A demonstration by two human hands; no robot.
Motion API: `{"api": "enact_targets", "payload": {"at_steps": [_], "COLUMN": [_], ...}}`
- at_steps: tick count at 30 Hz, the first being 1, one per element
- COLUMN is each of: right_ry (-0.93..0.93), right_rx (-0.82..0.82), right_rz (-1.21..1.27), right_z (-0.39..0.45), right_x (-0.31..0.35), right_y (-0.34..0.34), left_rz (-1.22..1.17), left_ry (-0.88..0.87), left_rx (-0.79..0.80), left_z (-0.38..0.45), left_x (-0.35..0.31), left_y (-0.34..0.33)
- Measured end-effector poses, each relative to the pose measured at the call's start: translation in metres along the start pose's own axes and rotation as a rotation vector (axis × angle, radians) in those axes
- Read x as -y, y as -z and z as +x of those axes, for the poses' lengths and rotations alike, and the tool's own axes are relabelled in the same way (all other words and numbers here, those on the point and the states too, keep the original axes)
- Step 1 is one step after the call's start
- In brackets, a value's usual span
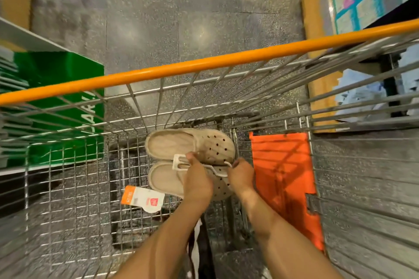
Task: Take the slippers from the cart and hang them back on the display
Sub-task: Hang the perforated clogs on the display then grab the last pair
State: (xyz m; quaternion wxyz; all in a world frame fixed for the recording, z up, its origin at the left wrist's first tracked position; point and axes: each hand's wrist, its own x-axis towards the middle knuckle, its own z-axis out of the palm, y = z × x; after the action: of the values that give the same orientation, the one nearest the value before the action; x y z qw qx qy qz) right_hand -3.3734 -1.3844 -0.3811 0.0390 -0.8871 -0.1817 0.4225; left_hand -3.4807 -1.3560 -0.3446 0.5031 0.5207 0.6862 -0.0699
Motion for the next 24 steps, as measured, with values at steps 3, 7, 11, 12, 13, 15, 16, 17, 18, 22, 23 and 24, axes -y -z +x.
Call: {"api": "enact_targets", "payload": {"at_steps": [3, 7, 11, 12, 13, 15, 16, 17, 18, 22, 23, 24], "right_ry": [0.018, 0.080, 0.103, 0.105, 0.108, 0.135, 0.169, 0.210, 0.267, 0.489, 0.519, 0.539], "right_rx": [0.024, 0.049, 0.085, 0.088, 0.087, 0.061, 0.055, 0.059, 0.060, 0.092, 0.092, 0.078], "right_rz": [-0.021, -0.030, -0.016, 0.005, 0.031, 0.053, 0.026, -0.021, -0.075, -0.206, -0.248, -0.317], "right_z": [-0.004, -0.015, -0.028, -0.032, -0.039, -0.051, -0.056, -0.065, -0.073, -0.113, -0.125, -0.136], "right_x": [0.001, 0.003, 0.002, 0.001, 0.004, 0.012, 0.015, 0.023, 0.029, 0.061, 0.070, 0.079], "right_y": [0.004, 0.011, 0.010, 0.009, 0.012, 0.017, 0.019, 0.024, 0.030, 0.059, 0.069, 0.079], "left_rz": [-0.145, -0.018, 0.112, 0.132, 0.162, 0.234, 0.253, 0.262, 0.271, 0.250, 0.257, 0.278], "left_ry": [0.102, 0.083, 0.026, 0.018, 0.005, -0.007, 0.000, 0.018, 0.033, 0.048, 0.044, 0.036], "left_rx": [-0.030, 0.045, 0.099, 0.110, 0.120, 0.120, 0.112, 0.113, 0.110, 0.098, 0.108, 0.120], "left_z": [0.004, 0.007, 0.003, 0.002, -0.002, -0.007, -0.011, -0.014, -0.018, -0.043, -0.052, -0.062], "left_x": [0.010, 0.016, 0.026, 0.029, 0.030, 0.029, 0.027, 0.025, 0.022, 0.013, 0.009, 0.004], "left_y": [0.001, 0.010, 0.022, 0.025, 0.031, 0.044, 0.051, 0.059, 0.067, 0.099, 0.107, 0.115]}}
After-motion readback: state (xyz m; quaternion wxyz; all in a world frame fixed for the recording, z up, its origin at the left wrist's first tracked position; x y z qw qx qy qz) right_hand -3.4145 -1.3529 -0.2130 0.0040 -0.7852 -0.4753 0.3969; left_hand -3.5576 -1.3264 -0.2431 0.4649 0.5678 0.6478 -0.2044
